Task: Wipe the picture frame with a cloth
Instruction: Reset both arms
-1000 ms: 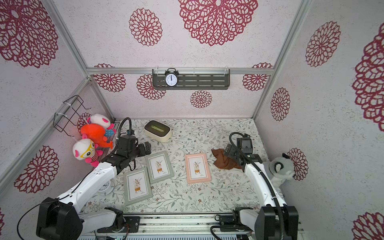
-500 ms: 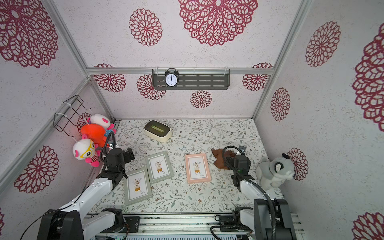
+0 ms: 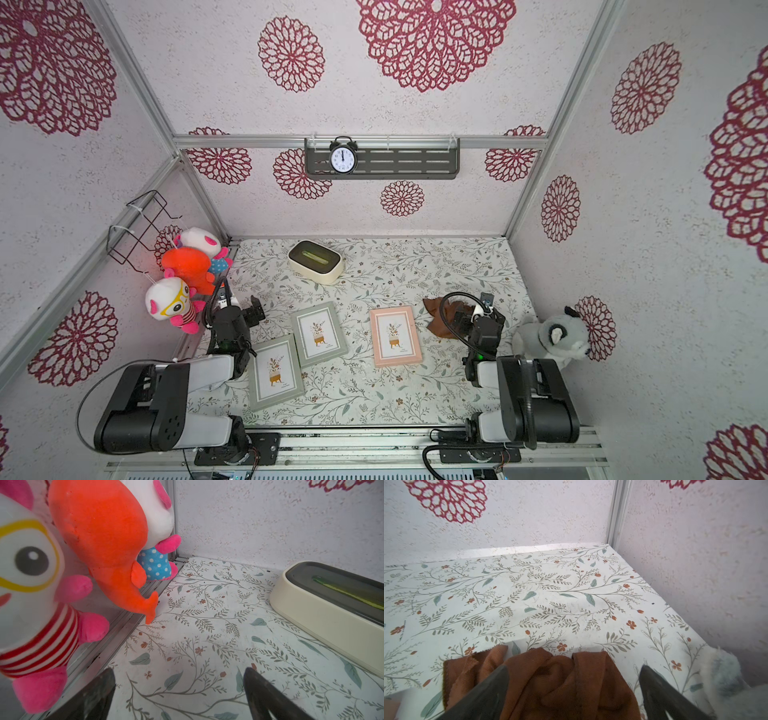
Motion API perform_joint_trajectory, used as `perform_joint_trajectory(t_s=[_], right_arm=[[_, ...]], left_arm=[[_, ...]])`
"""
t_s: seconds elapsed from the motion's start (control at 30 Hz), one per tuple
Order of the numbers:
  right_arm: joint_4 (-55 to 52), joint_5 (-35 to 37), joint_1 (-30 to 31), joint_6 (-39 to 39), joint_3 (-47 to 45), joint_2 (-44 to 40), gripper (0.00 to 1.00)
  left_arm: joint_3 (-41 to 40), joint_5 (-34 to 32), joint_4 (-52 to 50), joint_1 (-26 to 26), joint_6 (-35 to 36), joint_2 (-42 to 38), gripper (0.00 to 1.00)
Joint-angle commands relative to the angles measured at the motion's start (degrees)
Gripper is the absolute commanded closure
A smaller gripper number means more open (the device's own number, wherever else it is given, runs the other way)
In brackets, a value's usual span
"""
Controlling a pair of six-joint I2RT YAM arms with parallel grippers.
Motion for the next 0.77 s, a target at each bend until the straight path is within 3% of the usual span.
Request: perform_joint_trajectory(t_s=[0.0, 0.03, 0.1, 0.23, 0.73], right_arm=[[11.4, -1.3, 0.2, -1.2, -1.7, 2.1, 0.01], [12.3, -0.4, 0.2, -1.0, -2.0, 2.8, 0.01], [14.3, 0.5, 0.9, -1.4, -2.2, 4.3, 0.01], [13.0, 11.8, 5.6, -3.4, -0.3, 5.8, 0.01], [12.9, 11.3, 6.0, -3.8, -0.4, 5.6, 0.01]], left_arm=[[-0.6, 1.4, 13.2, 0.5, 2.9, 5.3, 0.02], [-0.5, 1.3, 16.2, 0.5, 3.6, 7.3, 0.02], [0.7, 1.3, 11.3, 0.4, 3.1, 6.1, 0.02], [1.0, 1.7, 12.3, 0.6, 3.2, 6.7, 0.02], [1.8, 1.3, 9.7, 0.9, 2.4, 6.3, 0.02]])
